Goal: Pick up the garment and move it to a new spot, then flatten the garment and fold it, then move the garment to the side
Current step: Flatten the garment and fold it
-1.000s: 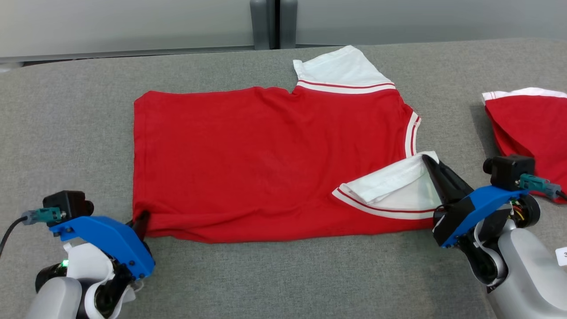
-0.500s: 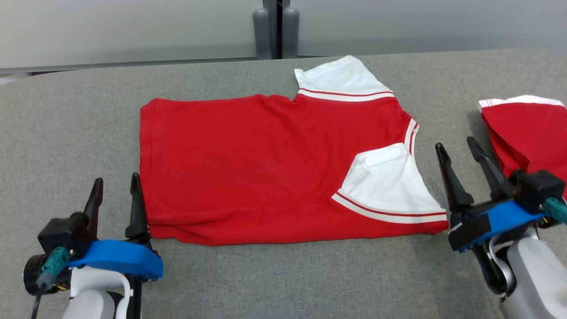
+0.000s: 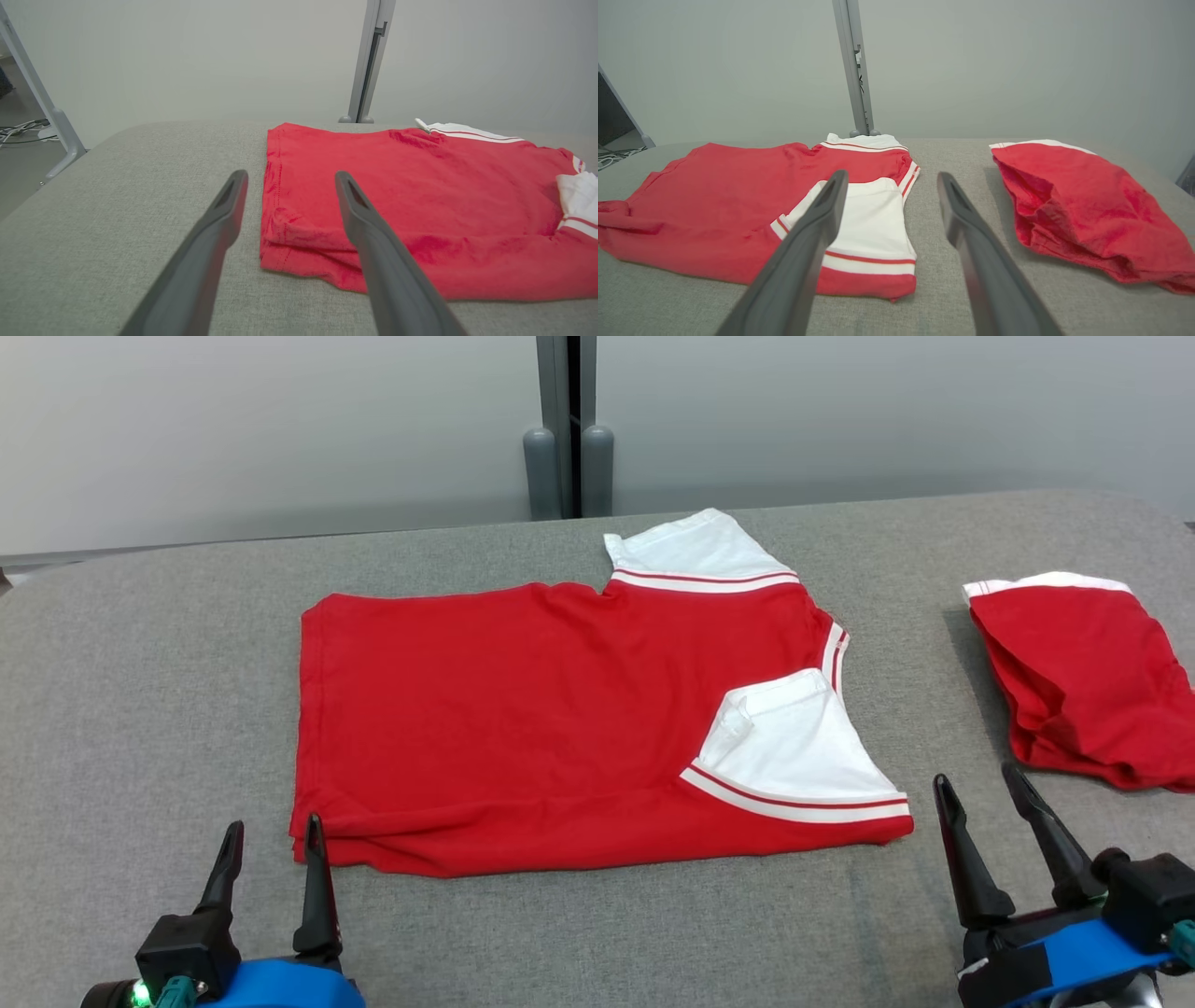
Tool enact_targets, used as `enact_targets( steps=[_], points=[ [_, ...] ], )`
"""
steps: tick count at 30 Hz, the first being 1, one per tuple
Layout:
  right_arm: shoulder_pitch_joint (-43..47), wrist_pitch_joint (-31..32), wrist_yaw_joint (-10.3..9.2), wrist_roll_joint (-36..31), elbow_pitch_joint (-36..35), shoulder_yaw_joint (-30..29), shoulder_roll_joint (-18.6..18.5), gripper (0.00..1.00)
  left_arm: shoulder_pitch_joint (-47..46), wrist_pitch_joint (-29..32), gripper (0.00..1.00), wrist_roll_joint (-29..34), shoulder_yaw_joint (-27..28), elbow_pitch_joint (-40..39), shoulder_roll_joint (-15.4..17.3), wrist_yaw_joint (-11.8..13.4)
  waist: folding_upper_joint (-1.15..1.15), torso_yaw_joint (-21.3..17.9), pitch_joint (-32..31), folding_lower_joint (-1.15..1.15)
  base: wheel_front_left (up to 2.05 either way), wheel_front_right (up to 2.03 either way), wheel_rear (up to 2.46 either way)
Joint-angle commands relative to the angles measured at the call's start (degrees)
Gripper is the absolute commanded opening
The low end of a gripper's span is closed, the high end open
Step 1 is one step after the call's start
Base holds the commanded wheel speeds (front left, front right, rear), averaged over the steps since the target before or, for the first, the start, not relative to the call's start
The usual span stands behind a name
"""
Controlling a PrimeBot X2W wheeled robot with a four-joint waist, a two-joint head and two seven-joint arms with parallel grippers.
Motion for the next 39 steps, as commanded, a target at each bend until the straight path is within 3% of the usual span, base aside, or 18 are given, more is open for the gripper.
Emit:
enact_targets(
  steps=[1, 10, 15, 26, 32, 33, 34, 35, 36, 39],
  points=[
    [1.93, 1.09, 0.00, -0.62, -1.80, -0.65, 0.66, 1.00, 0.91, 0.42, 1.00, -0.74, 0.09, 0.30, 0.14, 0.20, 0.00, -0.43, -0.63, 0.01, 0.00, 0.00, 0.00],
    [3.99, 3.57, 0.00, -0.79, -4.83, -1.87, 1.58, 1.00, 1.09, 2.11, 1.00, -2.28, 0.20, 1.35, 0.43, -0.18, 0.00, -0.70, -0.98, 0.01, 0.00, 0.00, 0.00],
    [2.52, 4.58, 0.00, -0.62, -2.98, -1.12, 1.25, 1.00, -0.73, 4.83, 1.00, -4.06, -0.20, 4.04, 0.25, -1.31, 0.00, -0.83, 0.34, 0.01, 0.00, 0.00, 0.00],
    [-7.38, 1.94, 0.00, 2.11, 14.01, 3.84, -0.09, 1.00, -9.27, 7.18, 1.00, -8.83, 0.57, 15.91, -0.75, -6.01, 0.00, -0.24, 5.67, 0.01, 0.00, 0.00, 0.00],
    [-13.92, 1.72, 0.00, 6.03, 24.64, 8.12, -0.15, 1.00, -13.24, 11.85, 1.00, -11.35, -0.82, 23.65, -1.34, -9.29, 0.00, 0.47, 7.29, 0.01, 0.00, 0.00, 0.00],
    [-14.64, 1.76, 0.00, 6.69, 25.78, 8.86, -0.07, 1.00, -13.47, 12.66, 0.78, -12.00, -1.03, 24.35, -1.67, -9.93, 0.00, 0.54, 7.42, 0.01, 0.00, 0.00, 0.00],
    [-15.09, 1.99, 0.00, 7.48, 26.72, 9.57, 0.01, 0.69, -13.72, 13.15, 0.46, -12.05, -1.29, 24.86, -1.65, -10.48, 0.00, 0.60, 7.50, 0.01, 0.00, 0.00, 0.00],
    [-15.57, 1.56, 0.00, 8.46, 27.23, 10.35, 0.07, 0.15, -13.70, 13.89, 0.00, -12.64, -1.50, 25.33, -1.75, -11.09, 0.00, 0.66, 7.58, 0.01, 0.00, 0.00, 0.00],
    [-15.99, 1.25, 0.00, 9.25, 27.74, 10.98, -0.16, 0.00, -13.67, 14.27, 0.00, -13.08, -1.58, 25.39, -1.99, -11.61, 0.00, 0.73, 7.65, 0.01, 0.00, 0.00, 0.00],
    [-16.98, -0.34, -0.01, 11.36, 28.08, 12.26, -1.26, 0.00, -13.33, 13.87, 0.00, -13.42, -1.40, 24.04, -1.64, -11.88, 0.00, 0.99, 7.77, 0.01, 0.00, 0.00, 0.00]
  ],
)
